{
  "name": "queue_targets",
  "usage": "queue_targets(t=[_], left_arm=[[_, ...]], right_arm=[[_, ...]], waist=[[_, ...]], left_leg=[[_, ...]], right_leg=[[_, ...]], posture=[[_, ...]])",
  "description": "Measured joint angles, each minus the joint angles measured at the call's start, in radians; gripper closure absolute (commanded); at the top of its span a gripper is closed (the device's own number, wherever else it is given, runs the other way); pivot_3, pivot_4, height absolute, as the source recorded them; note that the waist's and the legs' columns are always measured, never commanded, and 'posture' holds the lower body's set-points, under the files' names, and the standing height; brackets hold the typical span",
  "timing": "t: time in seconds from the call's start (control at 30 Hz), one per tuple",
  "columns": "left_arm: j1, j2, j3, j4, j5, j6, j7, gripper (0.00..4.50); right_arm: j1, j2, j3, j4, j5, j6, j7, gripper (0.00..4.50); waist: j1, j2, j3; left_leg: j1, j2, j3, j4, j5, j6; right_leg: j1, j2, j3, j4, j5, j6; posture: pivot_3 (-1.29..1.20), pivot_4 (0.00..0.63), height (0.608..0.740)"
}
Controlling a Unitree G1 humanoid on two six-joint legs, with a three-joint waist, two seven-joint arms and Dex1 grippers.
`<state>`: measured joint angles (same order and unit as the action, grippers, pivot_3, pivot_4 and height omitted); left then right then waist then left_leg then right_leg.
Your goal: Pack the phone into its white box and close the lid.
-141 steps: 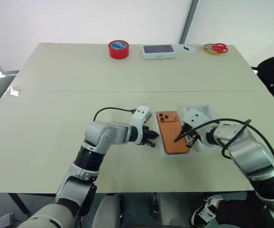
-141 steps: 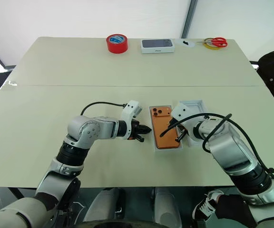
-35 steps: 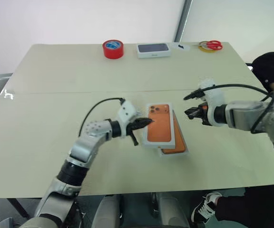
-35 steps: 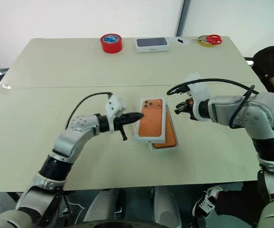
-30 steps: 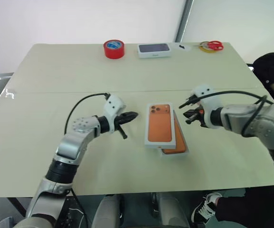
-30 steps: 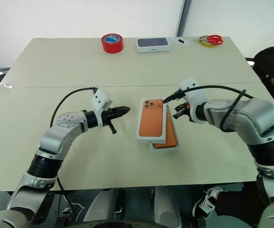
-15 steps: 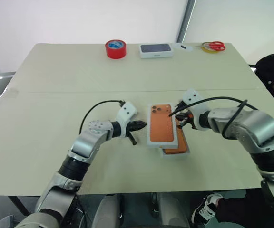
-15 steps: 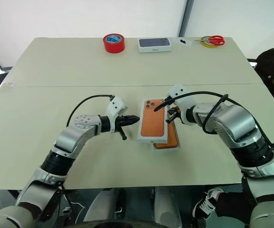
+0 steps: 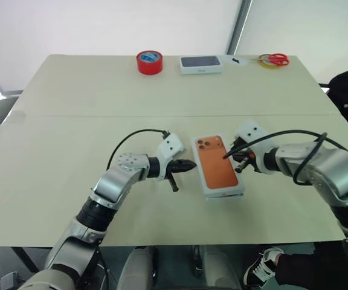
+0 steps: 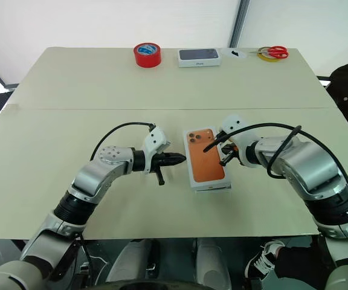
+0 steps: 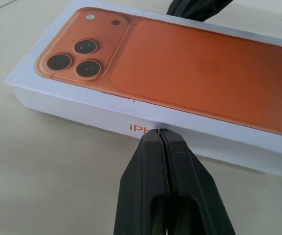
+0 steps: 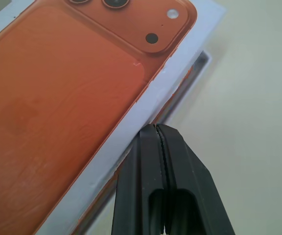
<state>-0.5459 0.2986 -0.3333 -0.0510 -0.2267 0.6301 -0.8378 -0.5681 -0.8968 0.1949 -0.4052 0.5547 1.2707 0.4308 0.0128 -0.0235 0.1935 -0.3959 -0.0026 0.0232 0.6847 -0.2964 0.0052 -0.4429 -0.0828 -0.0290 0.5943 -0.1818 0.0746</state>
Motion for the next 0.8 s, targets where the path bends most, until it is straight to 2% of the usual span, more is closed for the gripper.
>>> queue_targets(t=[0.53, 0.8], left_arm=[[-0.016, -0.032, -0.028, 0.015, 0.009, -0.002, -0.005, 4.5], [-0.021, -0.063, -0.002, 0.073, 0.013, -0.005, 0.041, 4.5]], right_arm=[[0.068, -0.012, -0.016, -0.016, -0.043, 0.029, 0.023, 4.48], [0.075, -0.01, -0.016, -0.016, -0.068, 0.017, 0.041, 4.48]], waist=[[0.001, 0.0, 0.0], [0.0, 0.0, 0.0]], left_leg=[[0.0, 0.0, 0.0, 0.0, 0.0, 0.0], [0.001, 0.0, 0.0, 0.001, 0.0, 0.0]], right_leg=[[0.0, 0.0, 0.0, 0.0, 0.0, 0.0], [0.001, 0.0, 0.0, 0.001, 0.0, 0.001]], posture=[[0.0, 0.15, 0.732], [0.0, 0.15, 0.732]])
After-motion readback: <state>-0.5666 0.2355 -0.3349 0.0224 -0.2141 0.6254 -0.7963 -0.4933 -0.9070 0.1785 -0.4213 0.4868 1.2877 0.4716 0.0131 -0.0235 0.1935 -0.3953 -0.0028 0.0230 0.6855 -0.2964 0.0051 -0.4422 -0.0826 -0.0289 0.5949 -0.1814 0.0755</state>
